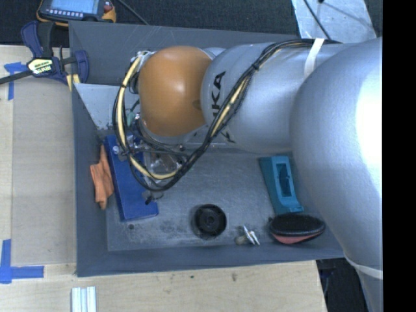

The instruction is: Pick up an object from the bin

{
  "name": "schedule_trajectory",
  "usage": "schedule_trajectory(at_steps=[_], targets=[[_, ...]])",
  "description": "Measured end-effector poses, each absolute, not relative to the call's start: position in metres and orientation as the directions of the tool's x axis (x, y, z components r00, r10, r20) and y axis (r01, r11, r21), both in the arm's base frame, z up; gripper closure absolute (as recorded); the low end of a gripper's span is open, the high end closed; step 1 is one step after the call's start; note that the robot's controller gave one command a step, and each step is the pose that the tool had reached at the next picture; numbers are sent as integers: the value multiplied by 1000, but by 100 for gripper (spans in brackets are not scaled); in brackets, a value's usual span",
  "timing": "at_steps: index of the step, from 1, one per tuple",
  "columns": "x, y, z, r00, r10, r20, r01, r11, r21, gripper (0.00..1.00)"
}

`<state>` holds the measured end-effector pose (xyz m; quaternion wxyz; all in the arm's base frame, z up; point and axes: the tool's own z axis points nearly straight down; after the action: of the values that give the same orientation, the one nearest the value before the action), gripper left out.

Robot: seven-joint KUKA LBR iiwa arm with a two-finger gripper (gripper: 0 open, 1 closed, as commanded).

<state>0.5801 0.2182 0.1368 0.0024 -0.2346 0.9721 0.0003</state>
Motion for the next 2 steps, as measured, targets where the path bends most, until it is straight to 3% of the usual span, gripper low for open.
schedule_trajectory(at_steps=[1,2], targets=[[599,225,119,-953,-304,-3,-304,953,1,0],[548,218,104,-938,-348,-5,-348,938,0,0]])
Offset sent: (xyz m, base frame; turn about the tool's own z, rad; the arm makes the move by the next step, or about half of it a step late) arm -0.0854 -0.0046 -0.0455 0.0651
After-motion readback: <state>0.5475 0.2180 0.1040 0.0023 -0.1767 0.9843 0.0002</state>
